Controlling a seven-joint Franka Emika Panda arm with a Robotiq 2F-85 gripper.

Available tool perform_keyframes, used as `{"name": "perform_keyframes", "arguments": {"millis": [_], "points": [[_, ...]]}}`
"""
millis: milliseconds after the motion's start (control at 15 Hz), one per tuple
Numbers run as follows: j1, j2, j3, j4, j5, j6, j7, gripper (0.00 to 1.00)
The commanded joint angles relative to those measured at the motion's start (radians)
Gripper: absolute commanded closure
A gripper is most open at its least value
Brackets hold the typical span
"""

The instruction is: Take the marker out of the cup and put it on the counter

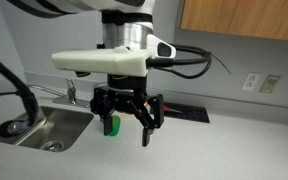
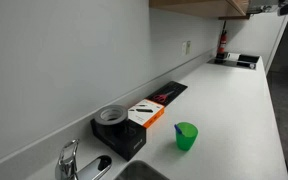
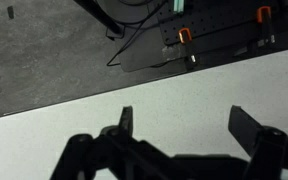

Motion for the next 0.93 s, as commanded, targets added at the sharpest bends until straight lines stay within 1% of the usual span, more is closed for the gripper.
{"name": "perform_keyframes", "arguments": {"millis": [0, 333, 467, 667, 867], "points": [[0.014, 0.001, -0.012, 0.002, -0.005, -0.003, 0.005, 0.00], [0.014, 0.002, -0.012, 0.002, -0.005, -0.003, 0.005, 0.00], [0.024, 0.015, -0.007, -0.001, 0.019, 0.037, 0.026, 0.00], [0.057, 0.095, 0.029, -0.001, 0.068, 0.136, 0.105, 0.00], [0.094, 0.190, 0.064, -0.001, 0.128, 0.262, 0.160, 0.00]]}}
